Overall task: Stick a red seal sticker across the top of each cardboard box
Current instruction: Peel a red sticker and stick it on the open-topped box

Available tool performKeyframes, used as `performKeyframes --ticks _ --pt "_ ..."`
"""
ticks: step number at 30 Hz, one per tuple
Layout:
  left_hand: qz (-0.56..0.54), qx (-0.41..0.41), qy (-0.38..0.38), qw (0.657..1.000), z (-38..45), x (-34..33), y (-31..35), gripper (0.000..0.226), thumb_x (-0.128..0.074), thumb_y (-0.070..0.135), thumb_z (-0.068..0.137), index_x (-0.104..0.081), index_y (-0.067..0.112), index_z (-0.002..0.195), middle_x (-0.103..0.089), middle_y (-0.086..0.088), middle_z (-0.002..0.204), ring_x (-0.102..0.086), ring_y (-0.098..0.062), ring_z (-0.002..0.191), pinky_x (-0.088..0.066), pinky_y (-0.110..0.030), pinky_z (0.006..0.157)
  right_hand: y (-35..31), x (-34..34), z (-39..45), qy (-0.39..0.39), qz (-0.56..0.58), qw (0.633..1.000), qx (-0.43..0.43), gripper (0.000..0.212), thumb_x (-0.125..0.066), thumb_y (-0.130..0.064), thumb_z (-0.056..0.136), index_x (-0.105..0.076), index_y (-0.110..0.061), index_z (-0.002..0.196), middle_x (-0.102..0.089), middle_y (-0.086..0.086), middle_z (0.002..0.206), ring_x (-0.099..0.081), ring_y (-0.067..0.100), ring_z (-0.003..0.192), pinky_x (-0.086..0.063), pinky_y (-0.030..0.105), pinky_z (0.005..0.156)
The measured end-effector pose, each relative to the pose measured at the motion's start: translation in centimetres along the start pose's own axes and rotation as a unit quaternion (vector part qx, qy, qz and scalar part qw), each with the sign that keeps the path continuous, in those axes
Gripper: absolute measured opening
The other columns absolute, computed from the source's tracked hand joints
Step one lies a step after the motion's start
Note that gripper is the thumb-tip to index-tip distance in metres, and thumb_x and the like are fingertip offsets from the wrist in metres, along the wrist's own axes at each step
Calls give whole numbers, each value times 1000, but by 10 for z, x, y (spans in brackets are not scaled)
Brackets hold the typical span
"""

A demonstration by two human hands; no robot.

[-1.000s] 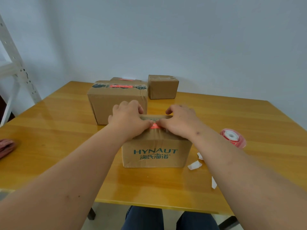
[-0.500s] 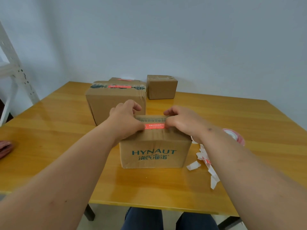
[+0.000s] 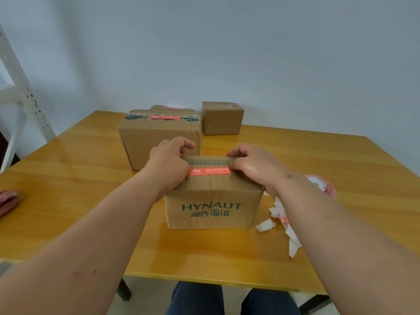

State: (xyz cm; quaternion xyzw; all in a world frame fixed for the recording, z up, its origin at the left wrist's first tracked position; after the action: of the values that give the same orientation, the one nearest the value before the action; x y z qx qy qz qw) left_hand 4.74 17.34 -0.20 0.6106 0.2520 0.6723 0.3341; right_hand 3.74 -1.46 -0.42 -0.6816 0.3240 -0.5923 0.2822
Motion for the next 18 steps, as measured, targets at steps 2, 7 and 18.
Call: performKeyframes --ticks 2,7,18 --pt "46 -16 3 999 -2 -1 4 43 -69 34 85 -53 33 125 -47 4 115 -43 -21 115 -40 -44 103 -2 -2 -2 -17 -13 1000 1 43 -68 -40 82 -57 -27 121 -62 -5 110 -62 17 97 -53 39 88" --pt "-30 31 -51 998 -2 0 -2 57 -74 13 79 -50 36 126 -47 5 118 -44 -22 116 -45 -48 100 -1 -3 -3 -44 0 999 -6 43 -67 -23 82 -55 -27 123 -62 -3 113 -61 18 100 -52 41 91" --pt "-23 21 1 1000 -1 1 -2 47 -66 9 85 -52 27 126 -51 2 116 -49 -20 111 -46 -42 97 -5 -5 -1 -20 -41 999 -19 29 -61 -35 85 -58 -25 112 -63 -1 104 -60 18 94 -52 38 86"
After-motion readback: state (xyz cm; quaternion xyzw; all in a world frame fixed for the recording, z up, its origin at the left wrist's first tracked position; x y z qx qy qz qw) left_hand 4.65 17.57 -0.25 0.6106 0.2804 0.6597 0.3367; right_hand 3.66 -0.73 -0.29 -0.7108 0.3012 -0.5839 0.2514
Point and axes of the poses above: each hand's wrist, its own z-axis towards the middle knuckle, its own x-axis out of the back of the hand, y = z × x, the point moved 6 cm from there along z, towards the middle knuckle
